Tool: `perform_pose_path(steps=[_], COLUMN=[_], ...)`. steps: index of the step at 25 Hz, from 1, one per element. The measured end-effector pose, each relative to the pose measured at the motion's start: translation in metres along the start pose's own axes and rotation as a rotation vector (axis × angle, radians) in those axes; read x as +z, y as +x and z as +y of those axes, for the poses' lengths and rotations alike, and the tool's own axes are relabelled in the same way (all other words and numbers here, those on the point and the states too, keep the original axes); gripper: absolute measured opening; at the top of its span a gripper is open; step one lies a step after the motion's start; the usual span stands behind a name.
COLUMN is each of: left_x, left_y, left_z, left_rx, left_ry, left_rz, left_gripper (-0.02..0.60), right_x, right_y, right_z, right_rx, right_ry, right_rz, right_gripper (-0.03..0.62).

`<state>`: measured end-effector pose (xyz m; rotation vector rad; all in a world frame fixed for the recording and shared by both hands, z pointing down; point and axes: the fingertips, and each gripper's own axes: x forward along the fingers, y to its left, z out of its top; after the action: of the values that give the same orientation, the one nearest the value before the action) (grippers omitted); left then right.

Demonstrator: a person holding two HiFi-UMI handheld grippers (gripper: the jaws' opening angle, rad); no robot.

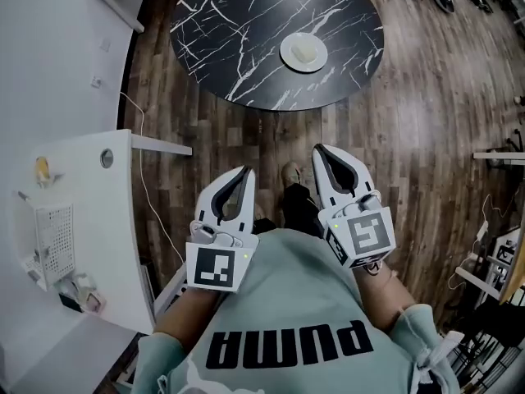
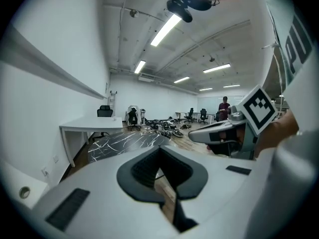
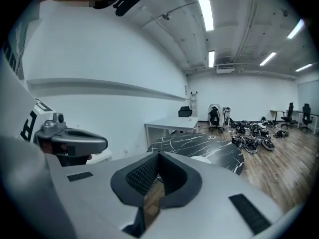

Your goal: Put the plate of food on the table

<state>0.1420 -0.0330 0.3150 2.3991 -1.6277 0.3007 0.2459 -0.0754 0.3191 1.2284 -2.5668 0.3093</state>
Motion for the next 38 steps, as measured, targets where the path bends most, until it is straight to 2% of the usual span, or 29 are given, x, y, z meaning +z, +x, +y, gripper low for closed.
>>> perform_pose_path(steps=[4,12,19,23,26,29,33,38], left_x=[-0.008,-0.014,-0.012,-0.028,-0.044,-0.055,-0.048,-0.044], left_y=[-0.033,-0.071,-0.068,-0.065,-0.062,-0.059,-0.049,-0.047], left_z=[-0.014,-0.062,-0.142,-0.185,-0.206,-0.221,-0.229,-0.231], left_rx=[-0.028,0.042,0.127,0.156,0.163,0.164,0.177,0.197], left_ry=[0.010,0.003,-0.016,-0.006,-0.013,-0.006,-0.006,0.008], left_rz=[-0.044,-0.070,-0.103,-0.039,-0.041,-0.006,-0.031,-0.023], left_gripper=[0.006,0.006,0.006,0.006,0.006,0.006,0.006,0.006], right_x=[-0.011,-0.025,-0.036,-0.059,-0.076,-0.079,-0.076,-0.076], right_y=[-0.033,-0.086,-0.157,-0.187,-0.202,-0.213,-0.220,-0.221], right_z=[0.035,0.049,0.012,-0.020,-0.033,-0.041,-0.058,-0.065], right_rx=[0.005,0.063,0.111,0.109,0.109,0.119,0.120,0.126], right_ry=[-0.023,-0.034,-0.094,-0.099,-0.097,-0.111,-0.115,-0.097], right_rz=[0.012,-0.027,-0.047,-0.050,-0.044,-0.039,-0.046,-0.048], right_gripper=[0.008,0.008,0.008,0.008,0.008,0.006,0.006,0.006])
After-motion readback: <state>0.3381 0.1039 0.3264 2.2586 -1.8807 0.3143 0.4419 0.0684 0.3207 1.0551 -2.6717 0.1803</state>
